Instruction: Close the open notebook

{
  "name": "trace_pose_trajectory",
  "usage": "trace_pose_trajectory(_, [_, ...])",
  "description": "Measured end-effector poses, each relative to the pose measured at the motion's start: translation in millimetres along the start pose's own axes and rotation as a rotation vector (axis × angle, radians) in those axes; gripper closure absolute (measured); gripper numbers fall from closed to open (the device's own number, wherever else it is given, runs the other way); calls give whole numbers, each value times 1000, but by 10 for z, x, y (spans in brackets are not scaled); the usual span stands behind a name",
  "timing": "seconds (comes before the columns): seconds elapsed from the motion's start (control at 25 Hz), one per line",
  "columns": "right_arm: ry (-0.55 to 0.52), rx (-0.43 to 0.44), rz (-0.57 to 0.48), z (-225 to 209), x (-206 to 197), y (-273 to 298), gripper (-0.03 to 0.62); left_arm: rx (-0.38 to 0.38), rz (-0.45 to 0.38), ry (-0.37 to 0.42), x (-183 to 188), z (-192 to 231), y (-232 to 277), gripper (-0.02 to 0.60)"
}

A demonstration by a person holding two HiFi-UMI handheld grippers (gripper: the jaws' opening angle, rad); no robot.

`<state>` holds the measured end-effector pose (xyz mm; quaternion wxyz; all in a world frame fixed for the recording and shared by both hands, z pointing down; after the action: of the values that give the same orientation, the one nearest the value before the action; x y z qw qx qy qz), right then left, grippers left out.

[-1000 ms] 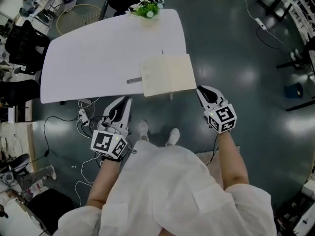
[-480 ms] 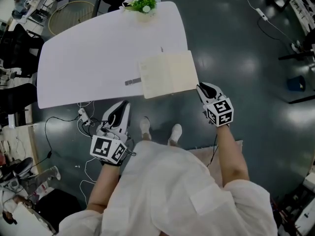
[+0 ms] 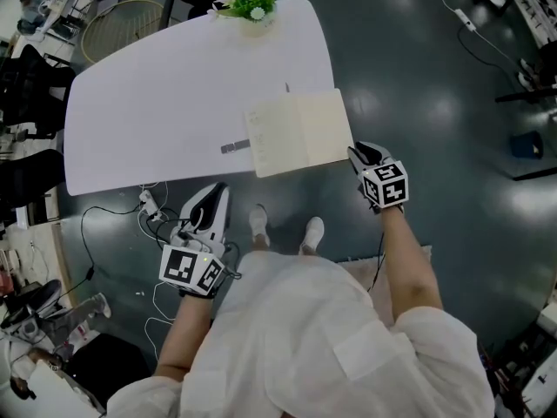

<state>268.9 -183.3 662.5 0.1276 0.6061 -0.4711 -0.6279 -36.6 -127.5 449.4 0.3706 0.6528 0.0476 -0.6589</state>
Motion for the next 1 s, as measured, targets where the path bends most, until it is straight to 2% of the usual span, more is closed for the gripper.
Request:
trace_pose_trajectory(0.36, [193,59,86,-139,-132,249,459,2,14,0,-26,31,39,566])
trace_pose_trajectory(0.64, [249,108,148,-143,-172,383,431,6,17,-5,-7,87,55,566])
trace_pose_trajectory(1.0, [376,184,176,-154,-194,414,448,6,10,0,32,108,40,566])
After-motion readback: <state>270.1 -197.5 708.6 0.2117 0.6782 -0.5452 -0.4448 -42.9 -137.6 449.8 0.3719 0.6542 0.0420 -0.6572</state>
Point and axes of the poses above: the fingertips, and each gripper's own axes: y forward along the fingers, z to its left, x out of its top, the point moved 3 cm from there along -y, backward along the fingers, and after that the axes turned 9 degrees about z, right-handed, at the moved point
